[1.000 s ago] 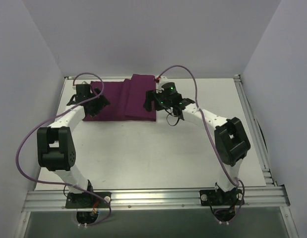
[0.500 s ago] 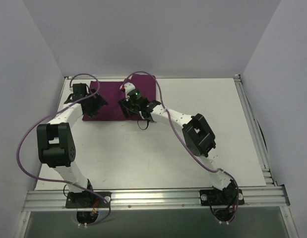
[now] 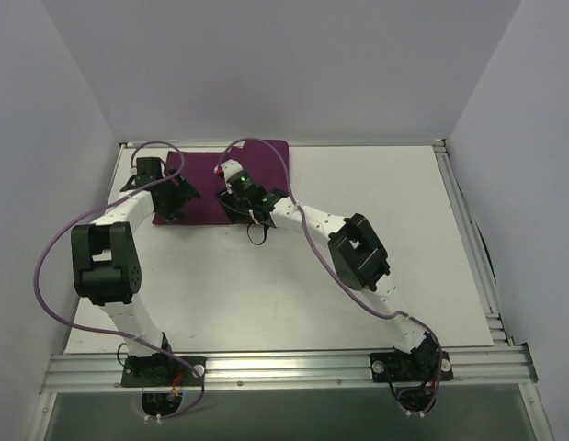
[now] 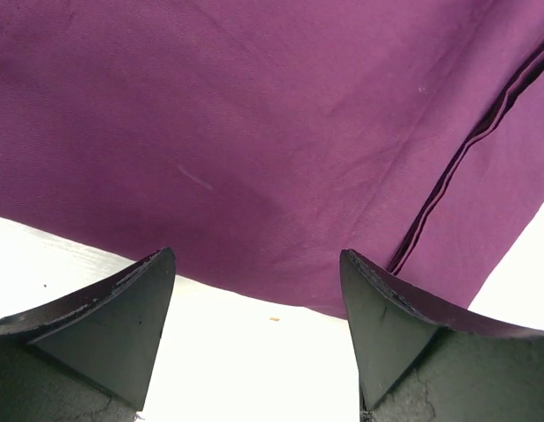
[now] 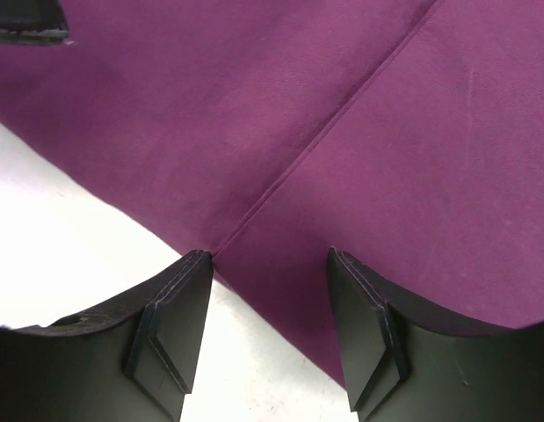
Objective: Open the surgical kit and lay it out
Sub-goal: Open the surgical kit at the center of the board.
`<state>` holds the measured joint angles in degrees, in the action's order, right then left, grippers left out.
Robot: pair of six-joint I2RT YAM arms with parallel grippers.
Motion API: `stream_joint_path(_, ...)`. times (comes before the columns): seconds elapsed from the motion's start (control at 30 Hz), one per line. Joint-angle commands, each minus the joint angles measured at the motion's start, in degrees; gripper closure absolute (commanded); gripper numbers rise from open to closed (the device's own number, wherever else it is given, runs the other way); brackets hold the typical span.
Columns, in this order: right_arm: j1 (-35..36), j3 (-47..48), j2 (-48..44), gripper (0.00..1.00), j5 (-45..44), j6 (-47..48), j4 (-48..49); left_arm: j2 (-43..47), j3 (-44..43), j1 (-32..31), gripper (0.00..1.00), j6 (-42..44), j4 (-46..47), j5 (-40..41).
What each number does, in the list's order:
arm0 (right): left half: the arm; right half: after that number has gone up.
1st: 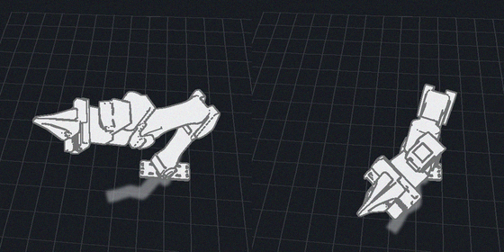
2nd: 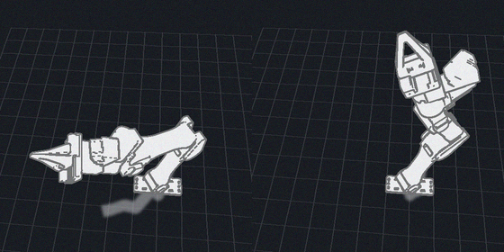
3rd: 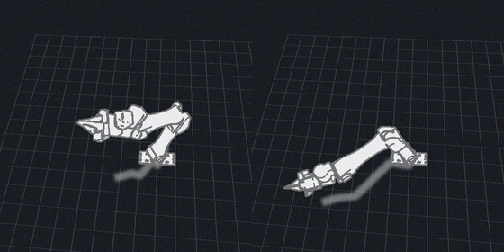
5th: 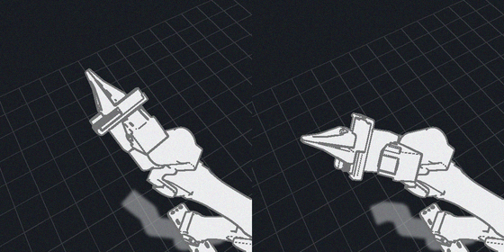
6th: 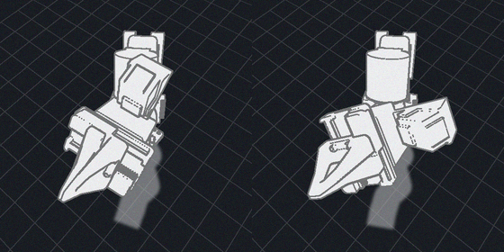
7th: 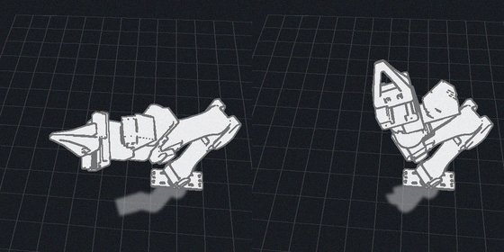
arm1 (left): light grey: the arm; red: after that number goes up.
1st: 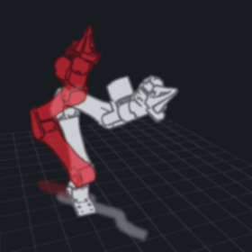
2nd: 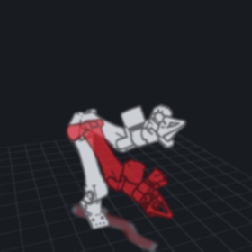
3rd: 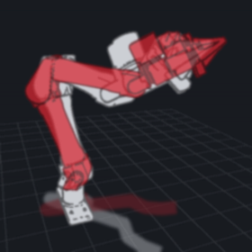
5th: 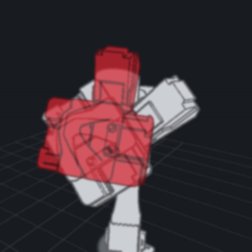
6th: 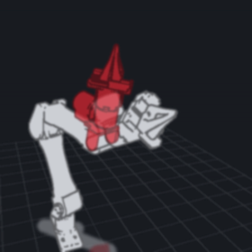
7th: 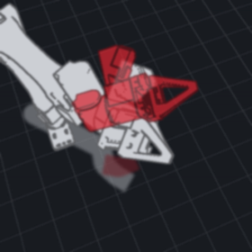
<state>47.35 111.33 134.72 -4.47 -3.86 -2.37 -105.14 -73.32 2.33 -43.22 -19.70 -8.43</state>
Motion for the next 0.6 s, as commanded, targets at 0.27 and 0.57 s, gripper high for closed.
stream_joint_path(0.27,0.28,5.48,2.57,0.74,-3.53,0.87,-2.90,-0.06,-1.65,0.40,0.16,-1.25,1.33,-1.77)
stream_joint_path(0.57,-0.68,-2.42,-4.63,1.00,-10.46,-3.52,0.87,-2.60,-3.14,0.40,0.16,-1.78,0.46,-1.68)
